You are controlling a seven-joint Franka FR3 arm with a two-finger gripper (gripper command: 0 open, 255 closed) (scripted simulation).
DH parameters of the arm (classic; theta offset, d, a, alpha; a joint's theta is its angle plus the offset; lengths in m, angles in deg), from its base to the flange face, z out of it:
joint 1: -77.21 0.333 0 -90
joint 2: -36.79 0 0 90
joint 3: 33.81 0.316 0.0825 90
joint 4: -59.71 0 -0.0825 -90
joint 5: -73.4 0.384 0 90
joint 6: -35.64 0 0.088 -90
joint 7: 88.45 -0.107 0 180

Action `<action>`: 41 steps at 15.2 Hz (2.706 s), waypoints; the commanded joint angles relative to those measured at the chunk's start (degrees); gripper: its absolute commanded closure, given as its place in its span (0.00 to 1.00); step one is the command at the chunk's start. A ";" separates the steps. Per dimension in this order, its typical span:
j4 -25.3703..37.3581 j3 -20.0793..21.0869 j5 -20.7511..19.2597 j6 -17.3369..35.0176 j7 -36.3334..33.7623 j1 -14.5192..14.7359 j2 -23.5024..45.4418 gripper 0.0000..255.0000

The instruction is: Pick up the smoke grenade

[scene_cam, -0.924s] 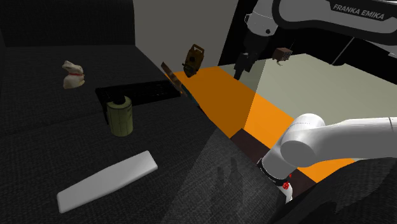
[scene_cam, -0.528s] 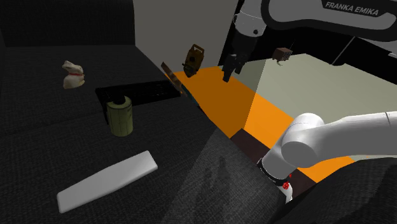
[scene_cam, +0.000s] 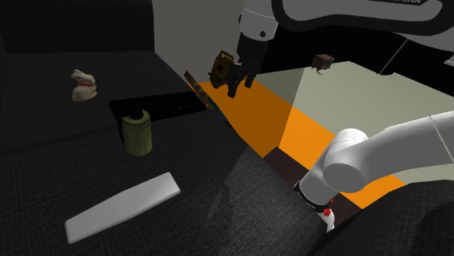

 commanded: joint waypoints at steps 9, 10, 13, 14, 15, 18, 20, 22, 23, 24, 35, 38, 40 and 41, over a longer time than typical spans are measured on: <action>12.24 9.83 2.21 4.23 -11.17 2.31 15.42 0.00; 13.82 10.75 2.01 4.48 -12.34 2.51 17.16 0.00; 18.94 13.47 0.87 5.00 -15.98 3.18 22.65 0.00; 20.79 14.35 0.32 5.09 -17.23 3.45 24.58 0.00; 22.70 15.20 -0.33 5.14 -18.51 3.77 26.56 0.00; 28.93 17.51 -2.84 4.93 -22.46 5.13 32.82 0.00; 33.55 18.79 -4.93 4.46 -25.12 6.45 37.28 0.00; 33.41 18.83 -5.22 5.14 -25.46 6.75 37.87 0.00; 32.61 18.81 -5.20 5.92 -25.43 6.74 37.84 0.00; 31.83 18.80 -5.20 6.69 -25.42 6.73 37.83 0.00; 28.42 18.77 -5.23 10.15 -25.39 6.69 37.88 1.00; 28.45 18.76 -5.24 10.13 -25.39 6.69 37.90 1.00; 28.53 18.77 -5.32 10.17 -25.44 6.71 38.04 1.00; 29.22 18.78 -5.28 9.41 -25.42 6.71 37.97 1.00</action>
